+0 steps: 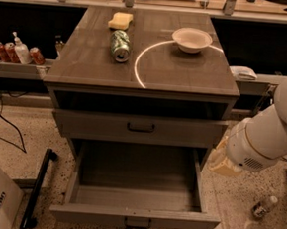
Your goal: Close middle drawer
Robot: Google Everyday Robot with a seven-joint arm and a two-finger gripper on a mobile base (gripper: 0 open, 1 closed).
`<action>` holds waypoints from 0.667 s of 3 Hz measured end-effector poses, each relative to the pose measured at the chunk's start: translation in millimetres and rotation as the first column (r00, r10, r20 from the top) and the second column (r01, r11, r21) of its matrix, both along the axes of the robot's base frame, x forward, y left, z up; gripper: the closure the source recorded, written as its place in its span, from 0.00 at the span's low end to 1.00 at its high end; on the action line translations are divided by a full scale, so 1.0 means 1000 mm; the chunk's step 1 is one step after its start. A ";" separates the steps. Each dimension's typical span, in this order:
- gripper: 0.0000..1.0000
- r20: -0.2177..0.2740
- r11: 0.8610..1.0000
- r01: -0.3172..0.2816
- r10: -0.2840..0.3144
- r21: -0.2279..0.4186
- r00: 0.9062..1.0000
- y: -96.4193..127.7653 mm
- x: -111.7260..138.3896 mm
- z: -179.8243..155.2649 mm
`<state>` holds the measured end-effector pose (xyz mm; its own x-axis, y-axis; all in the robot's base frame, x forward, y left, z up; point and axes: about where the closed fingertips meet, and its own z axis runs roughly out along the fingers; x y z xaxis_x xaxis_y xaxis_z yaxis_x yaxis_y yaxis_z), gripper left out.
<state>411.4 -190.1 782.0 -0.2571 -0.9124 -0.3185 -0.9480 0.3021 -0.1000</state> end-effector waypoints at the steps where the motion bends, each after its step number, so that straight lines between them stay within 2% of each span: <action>1: 1.00 0.000 1.000 0.000 0.000 0.000 1.000 0.000 0.000 0.000; 2: 1.00 -0.032 0.998 -0.006 0.004 -0.062 0.999 0.000 -0.008 -0.019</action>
Offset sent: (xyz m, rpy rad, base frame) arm -0.0186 0.0002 -0.0499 -0.1549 0.0901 0.0114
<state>403.5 -189.7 763.4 -0.2617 -0.9314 -0.2531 -0.9525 0.2915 -0.0878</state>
